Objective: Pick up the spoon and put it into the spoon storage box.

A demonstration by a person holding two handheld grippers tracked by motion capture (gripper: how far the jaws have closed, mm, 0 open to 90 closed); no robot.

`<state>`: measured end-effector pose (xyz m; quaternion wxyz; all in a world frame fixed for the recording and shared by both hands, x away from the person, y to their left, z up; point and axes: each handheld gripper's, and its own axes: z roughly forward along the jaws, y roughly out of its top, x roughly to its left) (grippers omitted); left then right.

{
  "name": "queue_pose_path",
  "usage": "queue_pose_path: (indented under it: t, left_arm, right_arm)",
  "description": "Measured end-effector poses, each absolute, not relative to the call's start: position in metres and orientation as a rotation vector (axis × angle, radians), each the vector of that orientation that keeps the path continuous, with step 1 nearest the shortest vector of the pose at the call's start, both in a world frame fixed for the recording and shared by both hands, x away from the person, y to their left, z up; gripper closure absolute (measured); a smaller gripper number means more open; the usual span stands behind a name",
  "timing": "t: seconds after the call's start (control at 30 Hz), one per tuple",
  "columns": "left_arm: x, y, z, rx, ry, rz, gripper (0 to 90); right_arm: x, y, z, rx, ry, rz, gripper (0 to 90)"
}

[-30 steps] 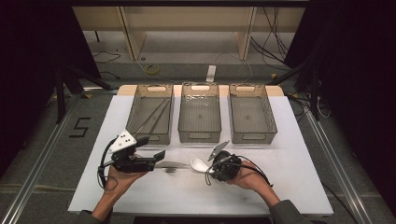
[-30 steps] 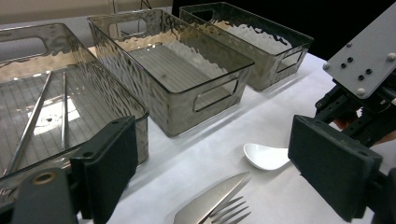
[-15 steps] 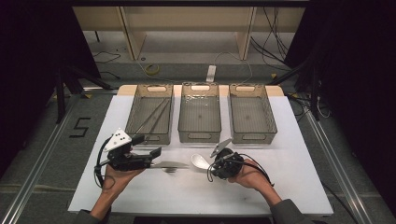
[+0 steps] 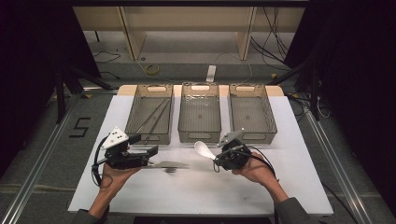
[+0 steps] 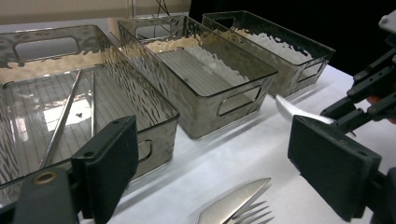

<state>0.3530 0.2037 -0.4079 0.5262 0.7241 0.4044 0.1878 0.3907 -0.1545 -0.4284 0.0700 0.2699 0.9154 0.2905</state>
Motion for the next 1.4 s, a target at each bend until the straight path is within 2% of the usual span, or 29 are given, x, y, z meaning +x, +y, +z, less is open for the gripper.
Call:
queue_pose_path:
  t: [0.6,1.0,1.4]
  left_arm:
    - [0.354,0.204,-0.408,1.735,0.976,0.456,15.8]
    - [0.353,0.204,-0.408,1.735,0.971,0.455,15.7]
    - [0.353,0.203,-0.408,1.731,0.967,0.455,15.7]
  right_arm:
    - [0.437,-0.148,-0.383,0.891,2.61,1.016,77.0]
    - [0.478,-0.13,-0.371,0.978,2.554,1.022,77.0]
    - [0.509,-0.114,-0.376,1.076,2.516,0.963,76.9]
